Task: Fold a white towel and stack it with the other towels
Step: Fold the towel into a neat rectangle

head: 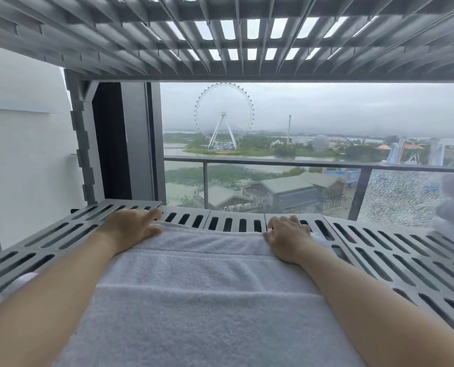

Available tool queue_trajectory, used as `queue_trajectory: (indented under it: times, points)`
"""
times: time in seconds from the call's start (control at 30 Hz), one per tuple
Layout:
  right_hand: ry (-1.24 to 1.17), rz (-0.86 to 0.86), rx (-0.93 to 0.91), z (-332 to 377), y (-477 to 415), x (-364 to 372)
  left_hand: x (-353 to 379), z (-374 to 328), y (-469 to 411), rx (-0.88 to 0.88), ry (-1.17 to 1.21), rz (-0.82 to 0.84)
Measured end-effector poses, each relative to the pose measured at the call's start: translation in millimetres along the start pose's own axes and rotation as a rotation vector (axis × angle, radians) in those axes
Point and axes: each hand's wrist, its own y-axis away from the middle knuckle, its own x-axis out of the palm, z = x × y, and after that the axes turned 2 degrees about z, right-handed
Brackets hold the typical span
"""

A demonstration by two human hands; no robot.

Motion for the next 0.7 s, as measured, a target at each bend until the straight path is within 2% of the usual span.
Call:
queue_trajectory:
  times: [0.2, 0.33, 0.4, 0.5, 0.6, 0.7]
  points:
    - [0.141, 0.025, -0.054, 5, 0, -5, -10, -6, 5, -0.018, -0.017, 0.056]
    - [0.136, 0.019, -0.107, 3, 1, -8, -21, -5, 12, 0.025, -0.189, 0.064]
    - [0.152, 0.024, -0.147, 0, 1, -11, -31, -5, 15, 0.048, -0.274, 0.016]
    - [0.292, -0.005, -0.242, -2, 0, -16, -50, 2, 20, 0.128, -0.268, -0.137]
    - [0.252, -0.095, -0.344, -3, 1, -22, -63, 9, 33, 0.141, -0.311, 0.017]
    - [0.260, -0.198, -0.460, -5, 13, -27, -70, 8, 47, 0.191, -0.354, 0.103]
